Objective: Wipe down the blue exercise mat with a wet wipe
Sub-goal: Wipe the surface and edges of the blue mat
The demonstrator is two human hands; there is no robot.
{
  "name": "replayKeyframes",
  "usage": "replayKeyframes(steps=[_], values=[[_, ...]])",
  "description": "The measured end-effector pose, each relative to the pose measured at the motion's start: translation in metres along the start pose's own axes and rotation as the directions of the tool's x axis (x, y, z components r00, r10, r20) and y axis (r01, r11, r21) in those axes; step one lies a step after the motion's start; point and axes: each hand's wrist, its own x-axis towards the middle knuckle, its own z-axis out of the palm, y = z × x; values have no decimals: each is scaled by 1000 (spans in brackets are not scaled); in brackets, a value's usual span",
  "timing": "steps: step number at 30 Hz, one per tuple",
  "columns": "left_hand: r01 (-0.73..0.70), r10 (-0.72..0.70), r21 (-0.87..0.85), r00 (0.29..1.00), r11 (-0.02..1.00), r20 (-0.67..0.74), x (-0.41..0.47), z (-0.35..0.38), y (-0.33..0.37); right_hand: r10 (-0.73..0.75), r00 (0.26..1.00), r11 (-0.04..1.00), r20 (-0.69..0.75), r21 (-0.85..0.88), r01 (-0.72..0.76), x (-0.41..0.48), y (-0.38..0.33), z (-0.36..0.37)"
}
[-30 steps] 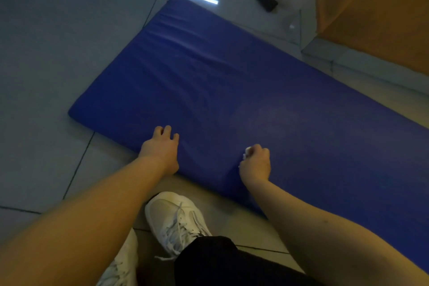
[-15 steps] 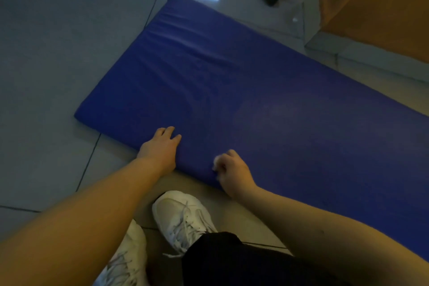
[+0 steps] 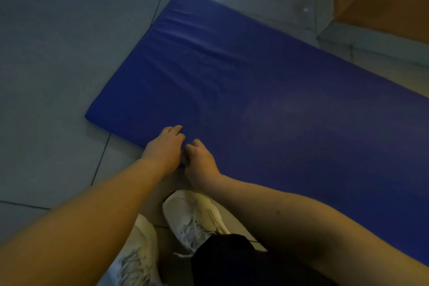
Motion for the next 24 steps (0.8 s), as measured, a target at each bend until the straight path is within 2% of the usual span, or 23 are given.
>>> replayKeyframes(steps=[4, 6, 13, 17, 21, 24], values=[[-40, 40, -3, 999, 999, 15, -2, 0, -10, -126, 992, 992, 28, -16, 126, -2, 15, -5], [-55, 55, 20, 998, 998, 11, -2, -1, -10, -133, 991, 990, 18, -42, 134, -18, 34, -20], [-59, 57, 58, 998, 997, 29, 1, -8, -2, 68, 996, 988, 54, -143, -60, -75, 94, -75], [-58, 57, 82, 998, 995, 16, 10, -13, 2, 155, 987, 982, -40, -99, -158, -50, 67, -56], [-39, 37, 110, 999, 993, 21, 17, -16, 6, 61, 995, 998, -81, -9, -62, 11, 21, -25], [-54, 50, 113, 998, 992, 38, 21, -18, 2, -17, 1000, 999, 7, -41, 17, 40, 0, -21]])
